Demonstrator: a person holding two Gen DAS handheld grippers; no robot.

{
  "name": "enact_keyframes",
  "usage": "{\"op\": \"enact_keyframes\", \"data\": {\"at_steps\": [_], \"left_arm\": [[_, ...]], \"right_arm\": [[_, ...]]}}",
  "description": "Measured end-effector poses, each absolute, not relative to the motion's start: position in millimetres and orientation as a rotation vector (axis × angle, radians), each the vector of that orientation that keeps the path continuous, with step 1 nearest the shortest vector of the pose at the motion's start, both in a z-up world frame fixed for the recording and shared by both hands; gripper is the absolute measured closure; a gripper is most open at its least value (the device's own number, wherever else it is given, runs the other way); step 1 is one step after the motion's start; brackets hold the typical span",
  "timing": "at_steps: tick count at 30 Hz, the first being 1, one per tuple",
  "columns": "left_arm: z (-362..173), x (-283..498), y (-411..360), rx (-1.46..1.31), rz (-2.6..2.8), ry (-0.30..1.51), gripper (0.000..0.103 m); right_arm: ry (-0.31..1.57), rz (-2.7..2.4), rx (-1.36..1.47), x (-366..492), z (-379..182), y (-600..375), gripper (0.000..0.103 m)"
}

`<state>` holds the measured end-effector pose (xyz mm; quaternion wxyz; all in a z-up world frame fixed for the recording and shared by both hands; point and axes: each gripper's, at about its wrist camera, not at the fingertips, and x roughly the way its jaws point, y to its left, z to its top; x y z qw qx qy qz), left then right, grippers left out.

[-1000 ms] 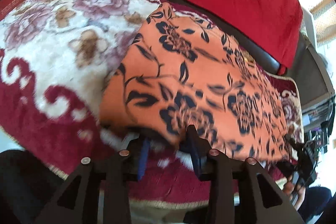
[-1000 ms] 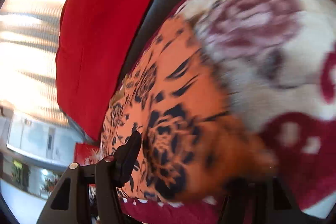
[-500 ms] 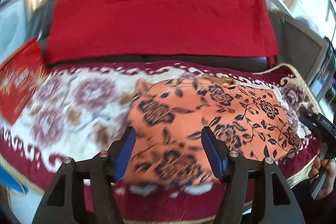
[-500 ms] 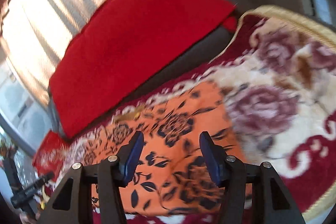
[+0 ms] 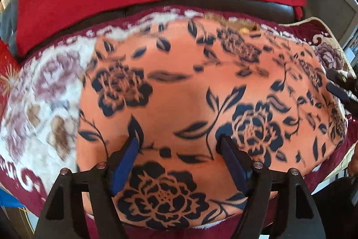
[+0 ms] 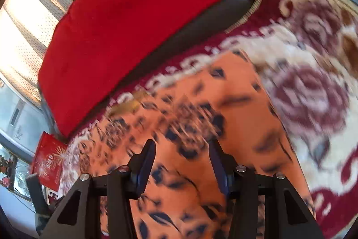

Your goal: Fold small clothes

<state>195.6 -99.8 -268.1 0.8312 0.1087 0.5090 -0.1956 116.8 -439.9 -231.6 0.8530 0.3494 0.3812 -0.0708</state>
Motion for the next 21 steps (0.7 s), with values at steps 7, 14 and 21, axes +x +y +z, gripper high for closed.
{"op": "enact_keyframes", "data": {"at_steps": [7,14,21], "left_arm": [[-262,218,-122,0.24,-0.424,1.048,0.026],[-280,216,-132,0.269,-0.4,1.089,0.023],[-257,178,-100,0.21,-0.418,1.01,0.023]], "right_arm": [[0.925,-0.125,0.797,171,-266,-439,0.048],[0.842,-0.101,0.814,133,-244,-443,0.048],[0.692,-0.017,1.036,28,-242,-460,0.032]]}}
